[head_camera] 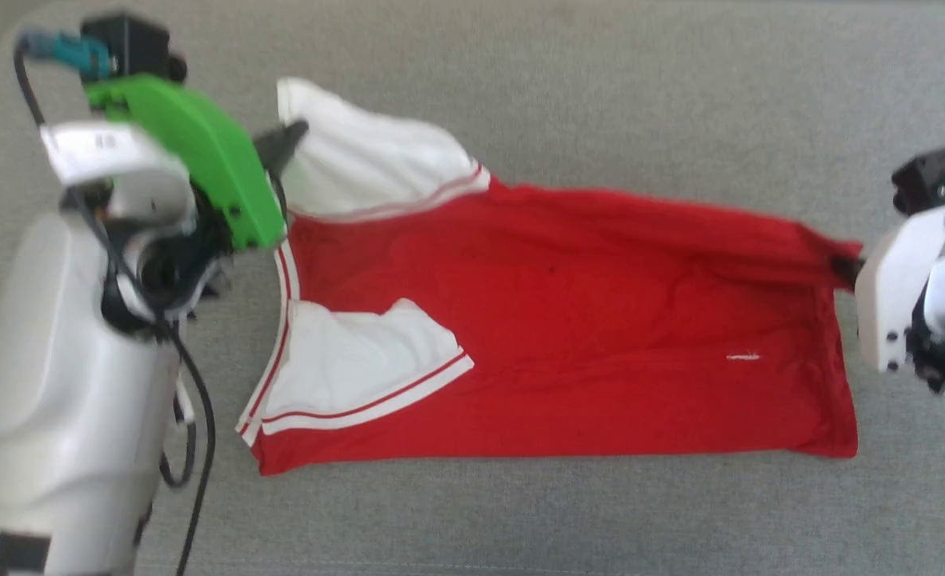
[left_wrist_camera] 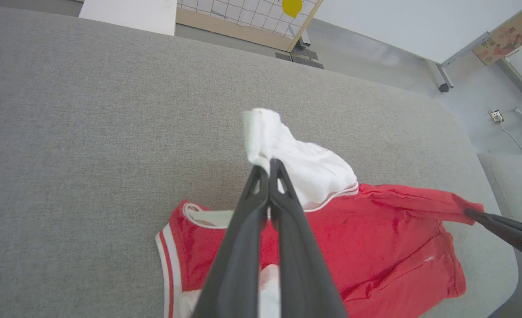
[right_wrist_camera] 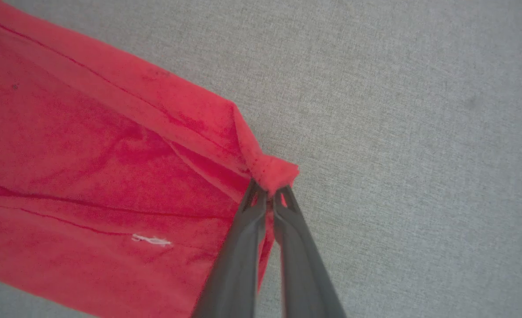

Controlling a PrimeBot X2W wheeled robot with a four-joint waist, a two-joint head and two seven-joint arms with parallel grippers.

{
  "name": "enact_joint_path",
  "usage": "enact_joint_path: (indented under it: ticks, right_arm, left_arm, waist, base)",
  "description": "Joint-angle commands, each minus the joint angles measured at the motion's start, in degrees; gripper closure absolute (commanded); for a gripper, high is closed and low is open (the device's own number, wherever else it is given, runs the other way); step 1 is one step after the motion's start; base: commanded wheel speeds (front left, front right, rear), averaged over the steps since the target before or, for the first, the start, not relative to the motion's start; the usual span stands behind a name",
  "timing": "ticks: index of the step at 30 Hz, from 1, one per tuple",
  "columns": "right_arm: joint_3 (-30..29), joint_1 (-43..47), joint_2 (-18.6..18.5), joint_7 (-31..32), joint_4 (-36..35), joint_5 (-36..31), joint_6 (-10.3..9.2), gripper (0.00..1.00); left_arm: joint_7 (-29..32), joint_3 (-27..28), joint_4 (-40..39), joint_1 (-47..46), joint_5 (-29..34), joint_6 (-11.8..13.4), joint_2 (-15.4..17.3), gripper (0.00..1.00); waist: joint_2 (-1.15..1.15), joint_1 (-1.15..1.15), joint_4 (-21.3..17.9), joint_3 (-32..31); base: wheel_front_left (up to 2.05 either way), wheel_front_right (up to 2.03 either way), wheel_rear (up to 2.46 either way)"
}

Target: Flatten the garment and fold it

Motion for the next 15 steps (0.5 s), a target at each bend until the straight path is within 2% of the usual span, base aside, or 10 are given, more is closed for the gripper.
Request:
enact_joint_path:
  ticks: [1, 8, 15]
  right_arm:
    - [-0.4, 1.9, 0.4, -0.6, 0.3, 0.3, -0.09, 1.00]
    - [-1.8, 8.9, 1.5, -1.2, 0.7, 0.1, -0.09, 1.00]
    - [-2.4, 12.9, 2.1, -1.4, 1.5, -0.2, -0.09, 1.00]
  left_arm:
    - [-0.7, 0.5, -1.4, 2.9, -1.0, 0.6, 0.3, 1.00]
    - [-3.0, 2.9, -7.8, 16.4, -2.8, 3.6, 0.1, 1.00]
    - [-4.4, 4.0, -7.1, 27.1, -4.4, 6.2, -1.5, 1.00]
  waist:
    - [0.00, 0.00, 1.0, -3.6]
    - [0.00, 0.00, 1.8, -5.9]
    - [0.00, 0.00, 1.9, -5.7]
  base:
    - [0.00, 0.00, 0.00]
    - [0.00, 0.00, 0.00]
    - [0.00, 0.00, 0.00]
